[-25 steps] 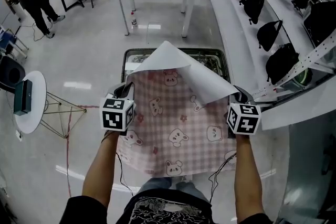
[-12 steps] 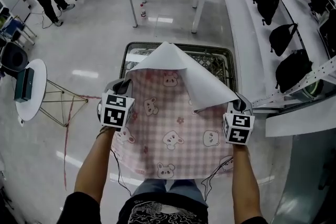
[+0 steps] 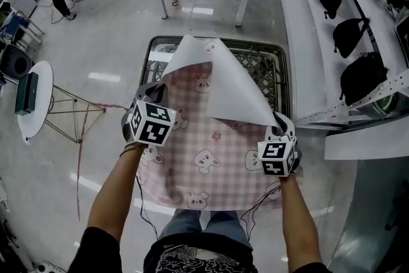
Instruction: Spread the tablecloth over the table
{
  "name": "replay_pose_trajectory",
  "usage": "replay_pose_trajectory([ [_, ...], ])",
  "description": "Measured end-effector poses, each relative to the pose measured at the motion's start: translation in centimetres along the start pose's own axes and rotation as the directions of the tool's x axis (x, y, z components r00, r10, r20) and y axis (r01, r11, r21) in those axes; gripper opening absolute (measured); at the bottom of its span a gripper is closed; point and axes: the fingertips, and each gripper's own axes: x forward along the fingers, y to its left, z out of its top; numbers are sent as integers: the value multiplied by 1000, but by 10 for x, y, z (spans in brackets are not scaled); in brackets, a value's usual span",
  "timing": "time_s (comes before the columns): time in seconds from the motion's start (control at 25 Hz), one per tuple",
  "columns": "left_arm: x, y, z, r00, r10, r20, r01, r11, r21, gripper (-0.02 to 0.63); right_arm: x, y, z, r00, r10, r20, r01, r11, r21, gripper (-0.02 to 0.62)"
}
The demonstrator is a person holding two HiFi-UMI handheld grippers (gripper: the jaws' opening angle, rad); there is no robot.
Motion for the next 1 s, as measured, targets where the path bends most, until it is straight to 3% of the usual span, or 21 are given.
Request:
replay_pose_trajectory([
  [0.24,16,-19,-3,1000,-19,-10,20,997,73,55,10,23,-15,999,7,-39,-9,999,-41,11],
  [0.4,15,-16,-6,1000,-27,-16,28,997,69,92,10,26,-13,999,1,-41,-3,999,-42,17],
  [0.48,13,-13,-10,999,-35,-23,37,998,60,146,9,26,-13,999,3,-47,-4,999,-36,29],
  [0.56,11,-11,-15,998,-48,-31,49,998,46,226,9,26,-14,998,11,-59,-13,1000,-25,72],
  [0.68,5,-4,-23,998,-57,-33,57,998,5,333,9,29,-14,997,33,-70,-33,999,-11,204],
  [0.84,-9,5,-24,998,-57,-9,57,997,-44,403,5,27,-10,997,37,-73,-37,999,4,308],
  [1.0,-22,11,-21,998,-56,20,57,995,-82,443,0,33,0,996,63,-68,-63,998,4,354],
])
